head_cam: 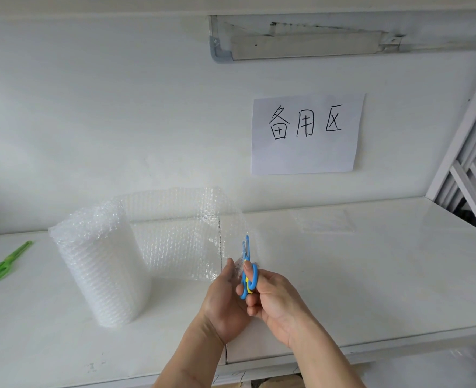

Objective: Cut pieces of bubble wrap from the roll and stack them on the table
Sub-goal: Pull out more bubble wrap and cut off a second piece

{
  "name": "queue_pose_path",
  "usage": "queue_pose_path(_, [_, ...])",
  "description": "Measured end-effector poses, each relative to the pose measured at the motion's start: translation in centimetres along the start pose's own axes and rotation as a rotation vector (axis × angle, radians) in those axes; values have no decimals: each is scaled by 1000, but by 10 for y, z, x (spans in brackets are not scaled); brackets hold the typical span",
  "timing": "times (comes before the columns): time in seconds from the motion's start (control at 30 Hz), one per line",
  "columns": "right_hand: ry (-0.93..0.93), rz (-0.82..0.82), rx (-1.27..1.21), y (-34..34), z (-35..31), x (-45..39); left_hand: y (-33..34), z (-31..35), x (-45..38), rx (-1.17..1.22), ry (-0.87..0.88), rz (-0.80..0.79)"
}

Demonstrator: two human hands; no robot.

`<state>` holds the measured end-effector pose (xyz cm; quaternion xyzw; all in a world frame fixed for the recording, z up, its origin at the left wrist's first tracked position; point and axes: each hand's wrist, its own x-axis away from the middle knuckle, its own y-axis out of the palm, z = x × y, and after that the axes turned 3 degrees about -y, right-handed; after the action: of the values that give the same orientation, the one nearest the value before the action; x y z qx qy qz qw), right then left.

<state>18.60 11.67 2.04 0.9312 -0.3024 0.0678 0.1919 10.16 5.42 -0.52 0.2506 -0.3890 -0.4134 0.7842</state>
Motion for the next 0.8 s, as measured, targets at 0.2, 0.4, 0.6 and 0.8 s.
queue_pose_path(0.2, [-15, 5, 81, -3, 5, -1, 1, -5, 0, 69, 9, 18])
queue_pose_path(0.4, [-44, -4, 210, -10, -1, -1, 9, -7, 3, 23, 48, 54])
queue_pose_path(0.6, [-36, 2, 223, -18, 0, -3, 5, -11, -2, -23, 41, 69])
queue_pose_path(0.8, [-59, 20, 143, -18, 3, -9, 8, -14, -2, -53, 137, 59])
